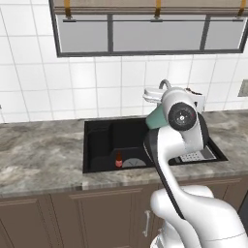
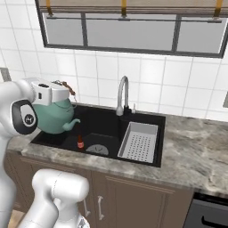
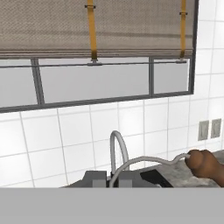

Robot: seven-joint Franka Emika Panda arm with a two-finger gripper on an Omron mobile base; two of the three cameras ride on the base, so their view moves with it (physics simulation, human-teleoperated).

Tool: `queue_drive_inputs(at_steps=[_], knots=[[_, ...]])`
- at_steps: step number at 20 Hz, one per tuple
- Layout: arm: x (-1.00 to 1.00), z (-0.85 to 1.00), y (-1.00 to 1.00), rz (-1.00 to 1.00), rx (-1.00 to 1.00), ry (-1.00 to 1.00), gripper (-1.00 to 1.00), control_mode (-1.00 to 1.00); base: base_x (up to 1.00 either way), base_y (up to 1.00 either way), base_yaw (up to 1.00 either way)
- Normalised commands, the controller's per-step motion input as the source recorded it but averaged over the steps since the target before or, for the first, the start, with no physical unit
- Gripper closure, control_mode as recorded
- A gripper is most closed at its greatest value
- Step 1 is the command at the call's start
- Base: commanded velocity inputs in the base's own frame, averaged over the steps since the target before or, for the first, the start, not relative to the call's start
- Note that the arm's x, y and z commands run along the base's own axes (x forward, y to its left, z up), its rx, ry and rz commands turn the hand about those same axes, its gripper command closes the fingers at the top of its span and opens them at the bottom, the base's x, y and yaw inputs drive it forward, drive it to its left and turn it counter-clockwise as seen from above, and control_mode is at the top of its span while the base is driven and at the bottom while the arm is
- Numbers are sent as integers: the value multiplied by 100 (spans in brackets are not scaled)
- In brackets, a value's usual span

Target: Open the cabinet, pick the kettle from the cabinet, and place it in the sink.

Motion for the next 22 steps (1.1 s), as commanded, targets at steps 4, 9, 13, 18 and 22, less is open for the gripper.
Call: queue_drive_inputs(at_steps=[4,9,13,18,22], knots=[[0,0,0,0,0,0,100,100,23,-26,0],[0,0,0,0,0,0,100,100,0,-13,0],[0,0,0,0,0,0,100,100,0,-1,0],[0,0,0,0,0,0,100,100,0,0,0],[0,0,0,0,0,0,100,100,0,0,0]])
